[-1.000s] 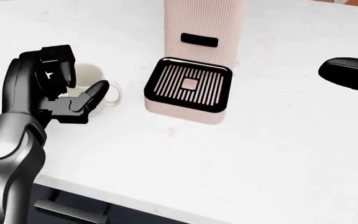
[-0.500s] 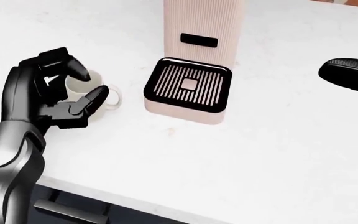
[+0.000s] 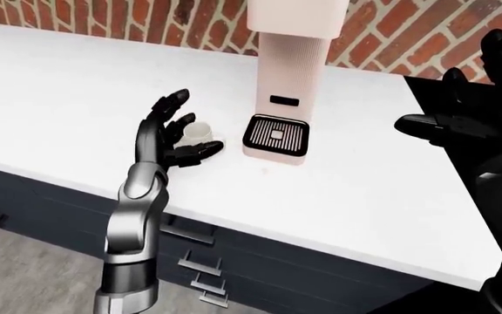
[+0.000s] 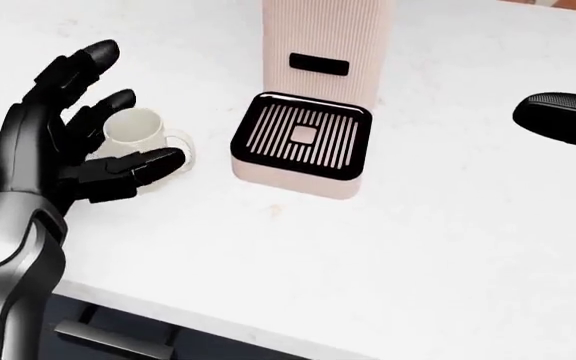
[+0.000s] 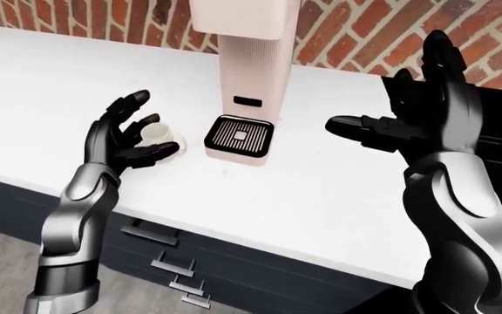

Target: Pick the mug from under the coffee machine dispenser and place it on the counter.

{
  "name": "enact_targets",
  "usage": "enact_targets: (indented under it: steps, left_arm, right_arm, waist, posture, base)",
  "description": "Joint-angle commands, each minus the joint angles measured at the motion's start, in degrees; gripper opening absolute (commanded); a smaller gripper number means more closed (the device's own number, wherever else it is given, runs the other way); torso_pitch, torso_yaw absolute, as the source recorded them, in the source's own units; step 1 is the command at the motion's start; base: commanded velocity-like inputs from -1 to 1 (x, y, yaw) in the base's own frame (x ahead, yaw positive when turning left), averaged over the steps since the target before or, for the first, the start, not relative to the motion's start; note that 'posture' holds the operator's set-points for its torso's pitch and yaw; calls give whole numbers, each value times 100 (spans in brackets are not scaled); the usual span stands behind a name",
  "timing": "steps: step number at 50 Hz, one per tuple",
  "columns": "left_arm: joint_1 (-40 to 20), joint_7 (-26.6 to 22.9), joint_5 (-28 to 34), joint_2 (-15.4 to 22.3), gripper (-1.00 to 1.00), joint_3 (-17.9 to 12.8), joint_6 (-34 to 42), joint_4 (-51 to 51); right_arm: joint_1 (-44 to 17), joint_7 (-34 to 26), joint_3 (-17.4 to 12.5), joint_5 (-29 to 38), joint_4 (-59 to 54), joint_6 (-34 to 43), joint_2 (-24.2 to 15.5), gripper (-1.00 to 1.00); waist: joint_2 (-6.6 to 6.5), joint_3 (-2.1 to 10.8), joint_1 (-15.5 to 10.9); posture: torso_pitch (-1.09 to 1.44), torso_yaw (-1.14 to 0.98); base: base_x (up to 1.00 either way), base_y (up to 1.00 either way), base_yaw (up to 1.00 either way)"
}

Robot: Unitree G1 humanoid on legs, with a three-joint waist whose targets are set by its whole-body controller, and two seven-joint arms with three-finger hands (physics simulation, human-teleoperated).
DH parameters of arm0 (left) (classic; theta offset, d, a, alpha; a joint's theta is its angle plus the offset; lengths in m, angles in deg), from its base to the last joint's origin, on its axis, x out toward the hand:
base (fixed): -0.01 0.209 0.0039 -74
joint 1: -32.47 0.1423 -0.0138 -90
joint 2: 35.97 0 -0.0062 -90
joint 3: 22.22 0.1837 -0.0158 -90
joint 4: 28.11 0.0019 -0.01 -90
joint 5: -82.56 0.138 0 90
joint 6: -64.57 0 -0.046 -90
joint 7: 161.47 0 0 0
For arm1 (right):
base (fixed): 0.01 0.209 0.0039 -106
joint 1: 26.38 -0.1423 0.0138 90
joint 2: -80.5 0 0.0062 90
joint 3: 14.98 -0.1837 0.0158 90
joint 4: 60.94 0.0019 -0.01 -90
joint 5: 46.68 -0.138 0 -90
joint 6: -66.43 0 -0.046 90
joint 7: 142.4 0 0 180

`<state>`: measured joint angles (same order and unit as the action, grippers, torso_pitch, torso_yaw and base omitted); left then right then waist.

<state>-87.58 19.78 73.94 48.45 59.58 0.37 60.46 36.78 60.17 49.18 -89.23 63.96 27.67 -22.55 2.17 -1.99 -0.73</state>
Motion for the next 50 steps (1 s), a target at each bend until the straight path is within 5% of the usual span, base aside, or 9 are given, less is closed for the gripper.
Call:
enact_targets:
  steps: [1, 7, 12, 25, 42, 50]
  left_arm:
    - [-170, -4, -35, 55, 62, -36, -78, -329]
    - [-162, -15, -123, 133, 69, -92, 293, -768]
    - [-162, -80, -165, 206, 100, -133, 531, -1064]
    - [-86, -355, -792, 463, 100, -458, 2218, -2802]
    - [-635, 184, -2735, 2040, 100, -1975, 3878, -4161]
    - [-892, 1064, -4447, 3500, 100, -2709, 3726, -3810]
  right_arm:
    - [-131, -17, -81, 8, 124, -159, -93, 100]
    - [-134, -22, -70, 15, 128, -159, -92, 100]
    - [-129, -31, -78, 21, 129, -162, -92, 100]
    - [-158, -27, -96, -1, 100, -158, -134, 100]
    - [-233, 88, -111, -148, 126, -88, -224, 100]
    - [-268, 112, -127, -193, 125, -73, -260, 100]
  waist:
    - [9, 135, -1]
    - [3, 133, 4]
    - [-3, 122, 6]
    - [-31, 112, 15]
    - [-124, 14, 34]
    - [-179, -31, 56]
  posture:
    - [0, 0]
    - [0, 0]
    - [0, 0]
    - [0, 0]
    - [0, 0]
    - [0, 0]
  base:
    - [0, 0, 0]
    - [0, 0, 0]
    - [0, 0, 0]
    - [0, 0, 0]
    - [0, 0, 0]
    - [0, 0, 0]
